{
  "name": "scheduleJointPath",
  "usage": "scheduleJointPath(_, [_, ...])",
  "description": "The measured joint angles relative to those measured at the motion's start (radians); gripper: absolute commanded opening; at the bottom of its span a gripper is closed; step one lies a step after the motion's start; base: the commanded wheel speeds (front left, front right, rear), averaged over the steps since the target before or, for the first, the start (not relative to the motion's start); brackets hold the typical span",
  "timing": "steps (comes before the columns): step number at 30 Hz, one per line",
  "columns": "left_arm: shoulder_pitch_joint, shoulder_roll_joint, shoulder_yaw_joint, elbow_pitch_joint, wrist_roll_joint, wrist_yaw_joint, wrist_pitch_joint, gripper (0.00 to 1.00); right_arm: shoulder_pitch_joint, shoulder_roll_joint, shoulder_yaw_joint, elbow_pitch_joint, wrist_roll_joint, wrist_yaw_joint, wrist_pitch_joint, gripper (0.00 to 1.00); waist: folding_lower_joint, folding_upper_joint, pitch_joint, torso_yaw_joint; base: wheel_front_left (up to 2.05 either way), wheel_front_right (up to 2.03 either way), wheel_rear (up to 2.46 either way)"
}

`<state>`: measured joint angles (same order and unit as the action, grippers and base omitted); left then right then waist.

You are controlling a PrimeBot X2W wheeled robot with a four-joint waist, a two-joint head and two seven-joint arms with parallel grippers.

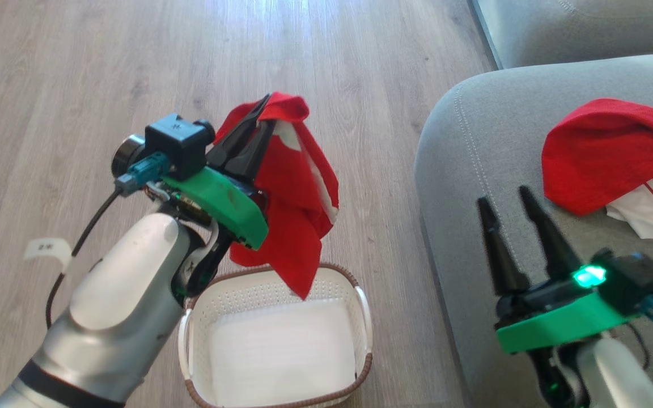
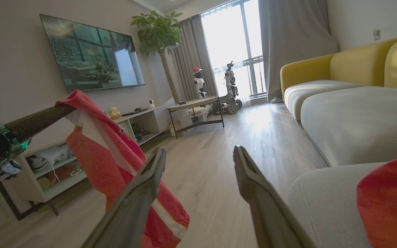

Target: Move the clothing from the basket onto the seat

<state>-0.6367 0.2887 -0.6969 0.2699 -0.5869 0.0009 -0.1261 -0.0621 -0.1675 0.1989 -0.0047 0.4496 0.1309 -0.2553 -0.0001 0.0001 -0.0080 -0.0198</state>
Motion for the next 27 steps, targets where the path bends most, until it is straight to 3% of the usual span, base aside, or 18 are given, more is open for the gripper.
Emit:
scheduleJointPath(14, [-0.013,0.014,-0.011,-0.119,-0.008,0.027,0.065,0.00,-0.041,-0.028,0.251,0.157,0.025,0.000,0.009,1.00,0.0000,0.0000,-0.001,0.005,0.00,0.00,0.00])
scheduleJointPath(17, [-0.013,0.013,-0.029,-0.139,-0.010,0.027,0.073,0.00,-0.116,-0.023,0.335,0.226,0.026,0.000,0.009,1.00,0.0000,0.0000,-0.002,0.021,0.00,0.00,0.00])
scheduleJointPath(27, [-0.012,-0.009,-0.073,-0.153,-0.011,0.015,0.091,0.00,-0.323,-0.022,0.467,0.406,0.058,0.000,0.014,1.00,0.0000,0.0000,-0.006,0.062,0.00,0.00,0.00])
